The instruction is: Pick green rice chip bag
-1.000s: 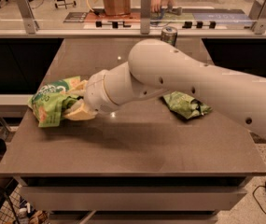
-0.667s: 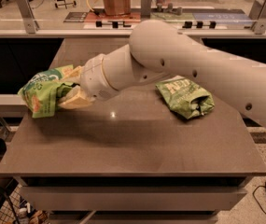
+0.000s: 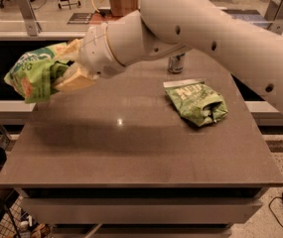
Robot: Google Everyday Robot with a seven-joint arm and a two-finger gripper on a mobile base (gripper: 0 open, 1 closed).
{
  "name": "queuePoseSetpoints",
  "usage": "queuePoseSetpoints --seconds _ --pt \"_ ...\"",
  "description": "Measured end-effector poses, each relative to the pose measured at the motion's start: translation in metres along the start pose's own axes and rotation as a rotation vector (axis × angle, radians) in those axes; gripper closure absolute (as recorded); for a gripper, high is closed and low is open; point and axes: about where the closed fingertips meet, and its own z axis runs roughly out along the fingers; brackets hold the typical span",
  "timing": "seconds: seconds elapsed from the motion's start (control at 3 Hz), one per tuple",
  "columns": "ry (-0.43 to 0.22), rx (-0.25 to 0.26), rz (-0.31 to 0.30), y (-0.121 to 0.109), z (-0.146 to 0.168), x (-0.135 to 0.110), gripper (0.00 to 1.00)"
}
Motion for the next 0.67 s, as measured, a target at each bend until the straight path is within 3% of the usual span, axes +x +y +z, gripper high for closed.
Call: queuePoseSetpoints --seconds 0.33,0.67 --pt "0.026 0.026 -0.047 -0.0153 -0.0192 -0.0267 1.0" --pt "0.026 0.03 -0.05 -0.0167 -0.0206 -0.029 1.0"
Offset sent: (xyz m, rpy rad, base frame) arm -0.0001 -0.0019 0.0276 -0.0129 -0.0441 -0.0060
